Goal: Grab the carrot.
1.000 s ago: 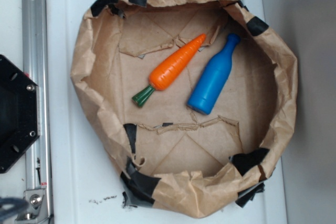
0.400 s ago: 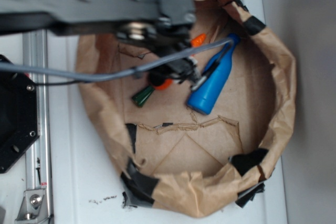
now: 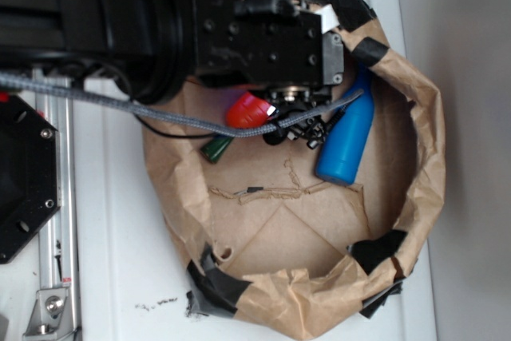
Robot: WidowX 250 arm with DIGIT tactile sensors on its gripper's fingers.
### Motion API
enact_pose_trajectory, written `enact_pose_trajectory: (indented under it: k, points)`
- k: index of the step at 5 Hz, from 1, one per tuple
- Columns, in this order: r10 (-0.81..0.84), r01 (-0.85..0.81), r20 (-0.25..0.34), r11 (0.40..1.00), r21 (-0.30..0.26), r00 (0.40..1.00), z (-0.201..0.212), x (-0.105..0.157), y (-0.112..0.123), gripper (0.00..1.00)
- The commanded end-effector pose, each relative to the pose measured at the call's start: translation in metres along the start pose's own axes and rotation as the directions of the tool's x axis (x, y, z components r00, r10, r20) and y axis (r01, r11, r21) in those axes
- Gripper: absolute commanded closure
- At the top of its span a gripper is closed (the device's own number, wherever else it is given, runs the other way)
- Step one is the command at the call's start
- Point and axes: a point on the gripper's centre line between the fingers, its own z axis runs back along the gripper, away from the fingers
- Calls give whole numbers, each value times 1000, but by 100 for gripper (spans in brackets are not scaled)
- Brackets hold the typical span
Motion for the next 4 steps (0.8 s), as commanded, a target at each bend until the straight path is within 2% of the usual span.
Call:
enact_pose_trajectory:
  k: [1, 2, 3, 4]
  points:
    - [14, -13, 35, 1000, -25, 999, 11, 8, 10, 0]
    - [-78, 80, 18, 990, -113, 997, 11, -11, 10, 0]
    - [-132, 139, 54, 973, -183, 990, 46, -35, 6, 0]
    - [-106, 122, 83, 965, -230, 991, 70, -35, 8, 0]
